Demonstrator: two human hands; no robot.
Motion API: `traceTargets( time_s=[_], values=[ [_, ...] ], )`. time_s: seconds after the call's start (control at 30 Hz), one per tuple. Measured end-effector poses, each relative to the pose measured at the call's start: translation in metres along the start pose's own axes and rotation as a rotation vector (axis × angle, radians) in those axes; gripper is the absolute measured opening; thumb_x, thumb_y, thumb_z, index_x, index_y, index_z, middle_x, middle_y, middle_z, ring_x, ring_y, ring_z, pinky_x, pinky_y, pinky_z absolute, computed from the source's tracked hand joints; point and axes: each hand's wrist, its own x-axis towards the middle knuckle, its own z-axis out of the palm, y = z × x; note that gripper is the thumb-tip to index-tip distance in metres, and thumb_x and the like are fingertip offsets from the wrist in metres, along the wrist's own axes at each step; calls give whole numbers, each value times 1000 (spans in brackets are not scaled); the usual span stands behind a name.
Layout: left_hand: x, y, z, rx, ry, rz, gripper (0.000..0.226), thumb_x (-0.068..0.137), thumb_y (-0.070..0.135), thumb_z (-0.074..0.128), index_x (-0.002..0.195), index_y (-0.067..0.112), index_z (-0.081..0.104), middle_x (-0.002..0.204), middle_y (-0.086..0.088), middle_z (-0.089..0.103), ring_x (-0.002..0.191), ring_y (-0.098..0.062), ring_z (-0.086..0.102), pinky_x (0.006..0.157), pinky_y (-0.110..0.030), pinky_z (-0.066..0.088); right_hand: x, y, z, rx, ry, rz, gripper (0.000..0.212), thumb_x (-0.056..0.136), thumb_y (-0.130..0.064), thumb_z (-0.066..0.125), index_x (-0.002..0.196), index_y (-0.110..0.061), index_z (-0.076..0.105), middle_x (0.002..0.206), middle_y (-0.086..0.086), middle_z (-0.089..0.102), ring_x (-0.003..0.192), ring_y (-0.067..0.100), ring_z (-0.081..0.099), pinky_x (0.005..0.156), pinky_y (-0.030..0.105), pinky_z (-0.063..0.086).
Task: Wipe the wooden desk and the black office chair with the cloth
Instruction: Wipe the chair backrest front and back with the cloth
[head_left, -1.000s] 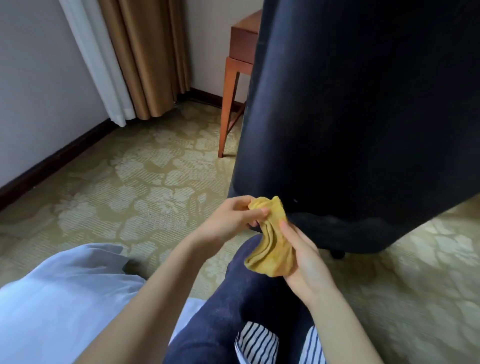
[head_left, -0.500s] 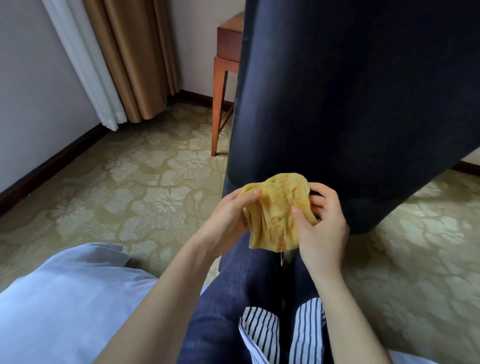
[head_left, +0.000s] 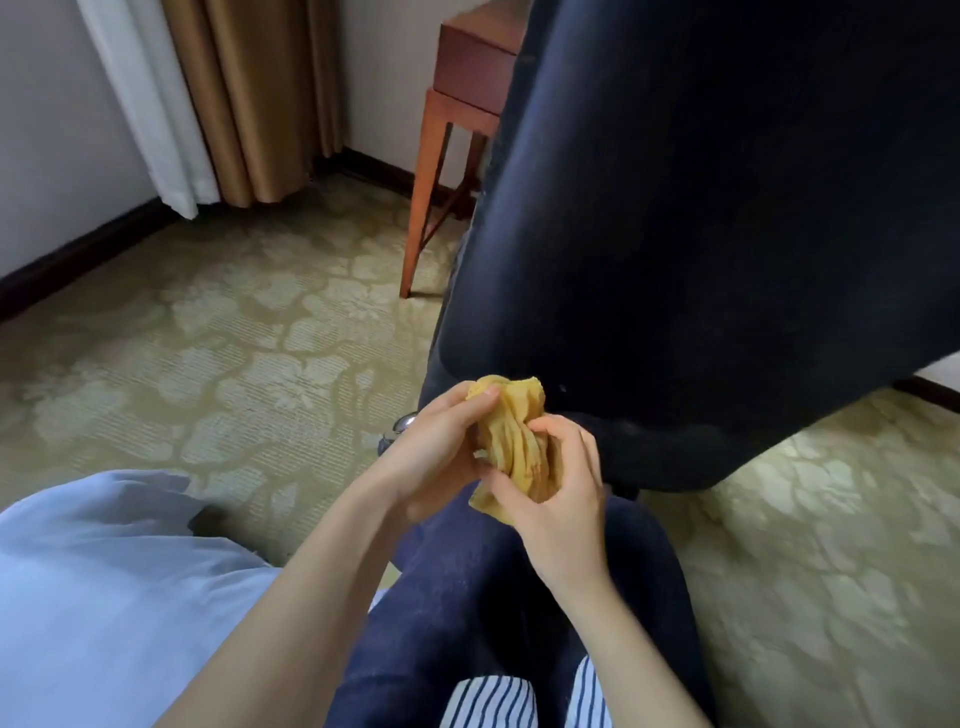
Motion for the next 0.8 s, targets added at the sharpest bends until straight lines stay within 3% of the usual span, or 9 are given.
traceTargets(
  time_s=[0.07, 0.13, 0.27, 0.33, 0.43, 0.53, 0.67, 0.8],
  values=[
    [6, 0, -6, -9, 18, 0, 32, 100, 22, 45, 122, 0, 52, 99, -13, 66, 89, -21, 65, 73, -31, 55, 7, 4, 4, 75, -26, 53, 45, 70, -29, 80, 105, -36, 53, 111, -21, 50, 109, 5, 53, 89, 20, 46],
    [8, -2, -6, 33, 42, -3, 24, 99, 22, 46, 114, 5, 55, 90, -7, 66, 86, -18, 63, 73, -29, 53, 8, 7, 10, 125, 15, 96, 37, 75, -19, 77, 102, -32, 56, 107, -16, 56, 101, 3, 56, 83, 18, 47],
    [18, -2, -9, 226, 72, 3, 14, 97, 24, 50, 104, 14, 58, 102, -6, 68, 104, -18, 63, 92, -35, 48, 19, 11, 15, 228, 207, 174, 28, 80, -1, 69, 98, -21, 62, 96, -8, 65, 92, 7, 62, 78, 24, 50],
    [25, 0, -15, 263, 126, 8, 10, 96, 25, 51, 101, 19, 58, 105, -2, 66, 107, -16, 60, 92, -34, 44, 30, 14, 8, 90, 282, -24, 26, 78, -1, 70, 97, -17, 64, 102, -6, 65, 97, 13, 61, 86, 24, 50],
    [39, 4, -31, 267, 302, 47, 12, 97, 20, 51, 101, 27, 59, 109, 3, 59, 103, -13, 53, 87, -32, 40, 65, 20, -11, -247, 357, -609, 16, 76, 4, 67, 91, -1, 69, 101, 7, 67, 97, 24, 57, 94, 24, 44],
    [50, 7, -47, 279, 424, 48, 21, 97, 15, 49, 107, 30, 59, 107, 10, 60, 98, -9, 54, 87, -32, 39, 116, 13, -21, -468, 361, -1014, 15, 84, 7, 62, 89, -3, 73, 98, 11, 71, 94, 24, 54, 85, 32, 46],
    [58, 5, -65, 200, 590, 30, 27, 98, 10, 45, 121, 22, 54, 111, 3, 56, 95, -9, 52, 76, -27, 40, 173, -7, 10, -655, 264, -1314, 15, 90, -3, 62, 90, -12, 74, 95, 4, 72, 95, 19, 52, 77, 32, 43],
    [62, -4, -83, 191, 696, 11, 29, 96, 13, 48, 122, 25, 52, 135, -4, 49, 123, -16, 45, 107, -37, 35, 196, 5, 68, -810, 69, -1442, 21, 90, 2, 57, 80, -12, 70, 85, 5, 68, 88, 21, 63, 74, 30, 40]
  ],
)
